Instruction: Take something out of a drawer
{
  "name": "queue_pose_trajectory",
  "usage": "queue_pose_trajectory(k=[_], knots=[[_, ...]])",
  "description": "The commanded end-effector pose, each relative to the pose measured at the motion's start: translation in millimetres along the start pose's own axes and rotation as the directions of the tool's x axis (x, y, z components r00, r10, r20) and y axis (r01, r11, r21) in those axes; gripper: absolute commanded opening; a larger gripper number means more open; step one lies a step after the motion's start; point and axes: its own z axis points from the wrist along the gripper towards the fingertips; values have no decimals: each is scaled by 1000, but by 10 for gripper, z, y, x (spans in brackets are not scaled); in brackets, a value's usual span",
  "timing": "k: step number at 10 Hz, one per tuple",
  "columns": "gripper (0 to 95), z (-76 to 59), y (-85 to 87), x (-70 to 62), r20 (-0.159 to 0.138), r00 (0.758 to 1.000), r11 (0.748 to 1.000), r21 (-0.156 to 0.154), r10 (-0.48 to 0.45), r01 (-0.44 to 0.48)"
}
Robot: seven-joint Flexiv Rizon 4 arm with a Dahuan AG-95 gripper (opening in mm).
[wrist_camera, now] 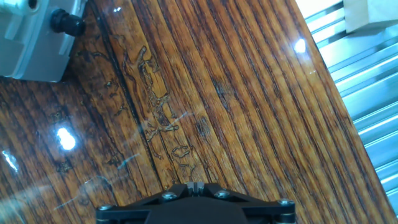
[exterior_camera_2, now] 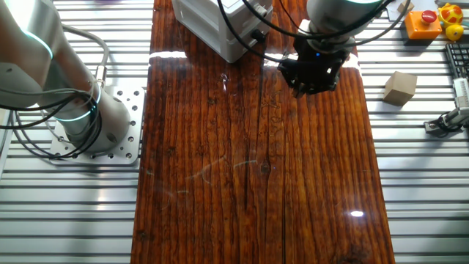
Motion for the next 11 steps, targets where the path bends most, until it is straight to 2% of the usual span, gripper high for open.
queue_pose_trajectory(k=[1, 3, 4, 5, 6, 7, 8, 10, 11], knots=[[0, -41, 14, -8, 231, 754, 774, -3, -615, 633], [0, -43, 14, -8, 226, 792, 812, -10, -567, 584], [0, -48, 16, -9, 222, 804, 823, -12, -552, 568], [0, -48, 18, -8, 205, 810, 827, -12, -549, 563], [0, -47, 20, -7, 207, 808, 825, -10, -552, 566], [0, -49, 21, -7, 208, 780, 798, -2, -590, 603], [0, -52, 23, -7, 206, 767, 784, 1, -608, 621], [0, -55, 25, -7, 193, 743, 757, -1, -641, 653], [0, -55, 25, -8, 174, 738, 749, -6, -652, 663]])
